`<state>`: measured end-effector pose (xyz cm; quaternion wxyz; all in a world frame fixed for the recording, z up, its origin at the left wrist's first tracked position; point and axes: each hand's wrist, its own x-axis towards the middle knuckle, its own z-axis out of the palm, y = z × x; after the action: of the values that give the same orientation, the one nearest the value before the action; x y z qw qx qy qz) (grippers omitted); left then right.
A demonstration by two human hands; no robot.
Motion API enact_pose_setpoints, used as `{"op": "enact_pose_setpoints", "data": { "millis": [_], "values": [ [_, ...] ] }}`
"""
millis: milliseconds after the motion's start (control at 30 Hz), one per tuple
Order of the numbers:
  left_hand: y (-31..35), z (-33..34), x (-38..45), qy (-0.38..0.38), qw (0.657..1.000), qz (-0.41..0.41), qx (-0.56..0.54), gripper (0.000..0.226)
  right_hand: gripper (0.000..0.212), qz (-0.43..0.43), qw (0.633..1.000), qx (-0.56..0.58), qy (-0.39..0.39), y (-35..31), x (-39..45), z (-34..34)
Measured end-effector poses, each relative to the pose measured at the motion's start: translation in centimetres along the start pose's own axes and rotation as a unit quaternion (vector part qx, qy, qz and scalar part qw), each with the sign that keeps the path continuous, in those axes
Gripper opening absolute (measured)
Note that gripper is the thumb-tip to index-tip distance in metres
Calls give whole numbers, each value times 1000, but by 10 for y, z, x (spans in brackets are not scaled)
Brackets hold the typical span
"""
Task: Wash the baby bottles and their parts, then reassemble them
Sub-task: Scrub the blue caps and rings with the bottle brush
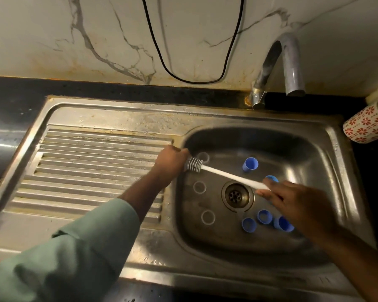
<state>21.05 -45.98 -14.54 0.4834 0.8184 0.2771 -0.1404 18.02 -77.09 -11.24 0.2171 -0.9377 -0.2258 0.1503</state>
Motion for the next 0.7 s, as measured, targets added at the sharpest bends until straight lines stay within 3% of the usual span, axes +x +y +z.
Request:
{"op": "enact_pose_setpoints", "data": {
  "millis": [33,67,100,133,233,300,433,500,567,600,700],
  "values": [
    [-1,1,-4,51,997,53,-37,43,34,115,975,176,-67,-8,1,7],
    [-2,1,-9,73,989,97,-90,46,41,241,893,336,-175,-11,1,10],
    [-5,1,-14,75,977,127,-151,48,51,311,810,427,-256,-10,-1,12],
    [-7,1,-20,66,965,147,-205,49,58,326,765,462,-310,-6,-2,11],
    [-12,6,-38,25,933,164,-320,50,64,307,743,476,-356,3,-2,2],
    [-13,12,-45,7,923,177,-341,33,63,322,732,494,-342,4,-2,-4],
    [-20,7,-41,73,940,270,-196,36,62,328,704,526,-347,-1,-2,-7],
    [-20,-5,-33,120,923,351,-107,33,62,324,686,537,-369,-5,-3,-8],
    [-19,-13,-27,117,890,434,-71,28,62,320,697,528,-365,-10,-5,-9],
    [-16,-15,-25,122,883,449,-67,30,60,309,732,499,-347,-15,-5,-7],
    [-5,-14,-19,120,923,340,-136,41,30,196,901,339,-188,-34,-8,4]
  ]
}}
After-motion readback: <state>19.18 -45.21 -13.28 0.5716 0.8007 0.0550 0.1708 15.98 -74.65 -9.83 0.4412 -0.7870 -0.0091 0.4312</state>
